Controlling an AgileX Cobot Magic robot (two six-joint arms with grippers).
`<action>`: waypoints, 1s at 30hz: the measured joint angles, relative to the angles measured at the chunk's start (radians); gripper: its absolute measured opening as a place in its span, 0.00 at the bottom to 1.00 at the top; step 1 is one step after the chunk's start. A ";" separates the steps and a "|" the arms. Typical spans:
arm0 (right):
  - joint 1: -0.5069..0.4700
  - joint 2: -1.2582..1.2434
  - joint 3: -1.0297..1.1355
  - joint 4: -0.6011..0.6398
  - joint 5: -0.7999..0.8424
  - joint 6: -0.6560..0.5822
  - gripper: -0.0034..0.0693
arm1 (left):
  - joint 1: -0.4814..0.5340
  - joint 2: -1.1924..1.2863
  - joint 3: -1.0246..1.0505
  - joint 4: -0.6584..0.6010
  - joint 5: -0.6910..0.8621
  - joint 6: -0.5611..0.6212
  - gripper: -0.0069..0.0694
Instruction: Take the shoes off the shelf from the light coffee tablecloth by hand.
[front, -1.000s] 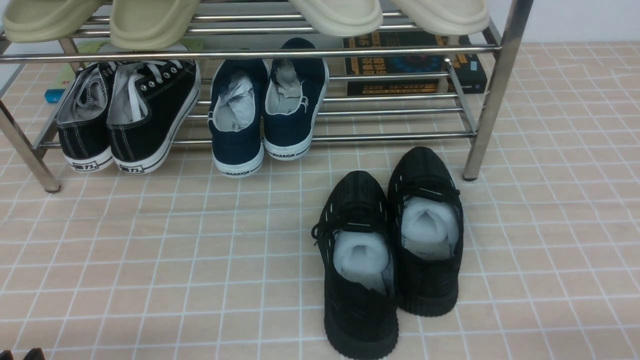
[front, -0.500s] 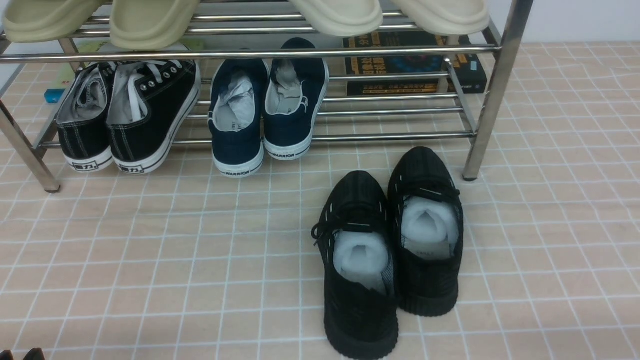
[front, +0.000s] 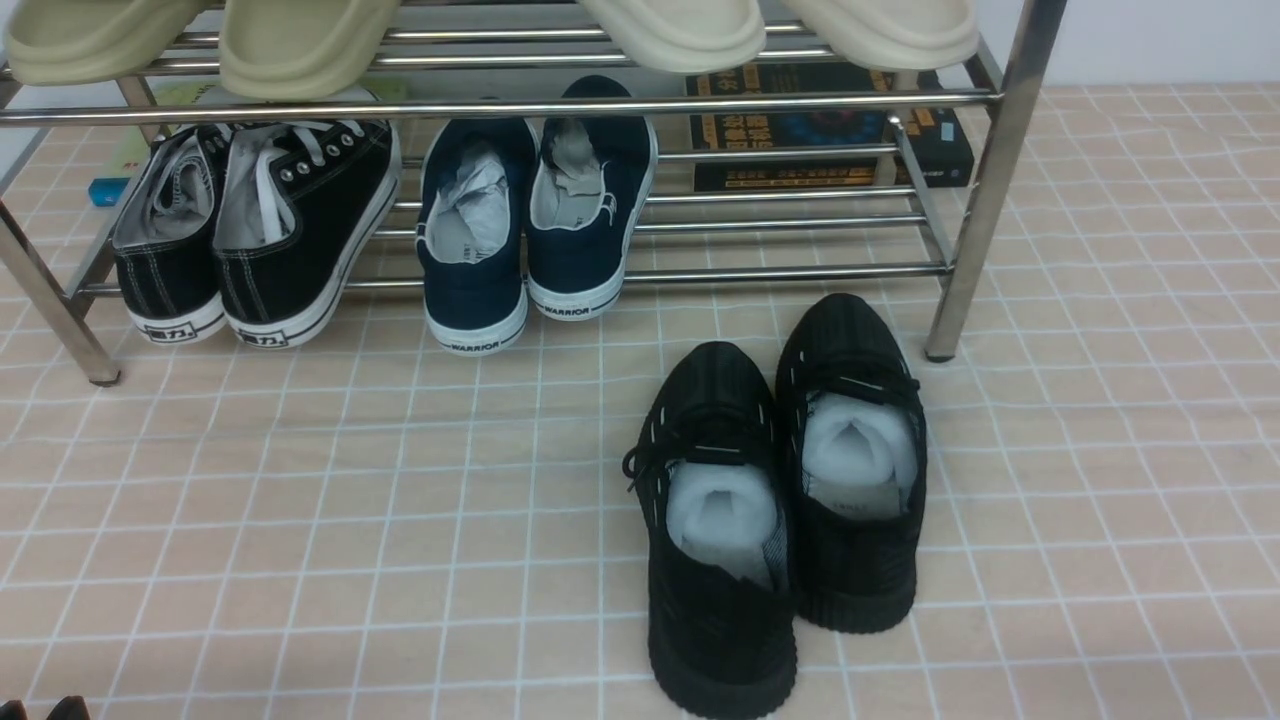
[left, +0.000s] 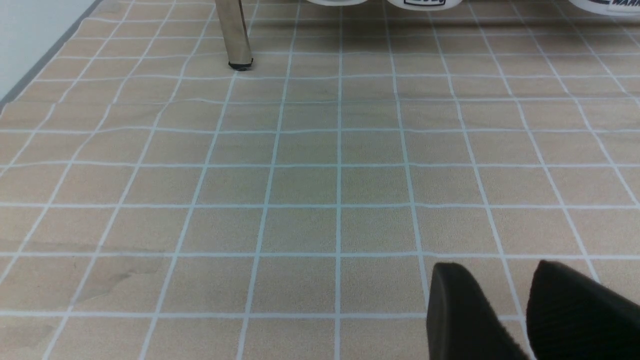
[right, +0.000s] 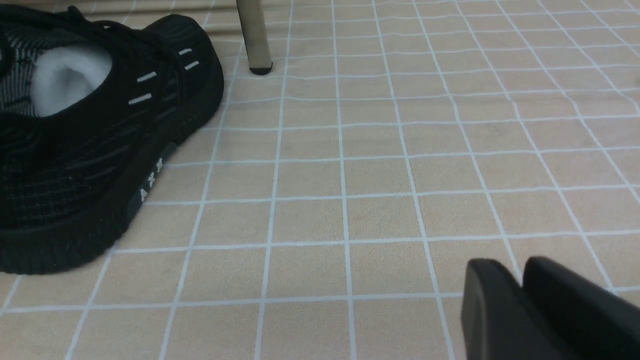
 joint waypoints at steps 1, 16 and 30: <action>0.000 0.000 0.000 0.000 0.000 0.000 0.20 | 0.000 0.000 0.000 0.000 0.000 0.000 0.41; 0.000 0.000 0.000 0.000 0.000 0.000 0.23 | 0.000 0.000 0.000 0.000 0.000 0.000 0.41; 0.000 0.000 0.000 0.000 0.000 -0.001 0.23 | 0.000 0.000 0.000 0.000 0.000 0.000 0.41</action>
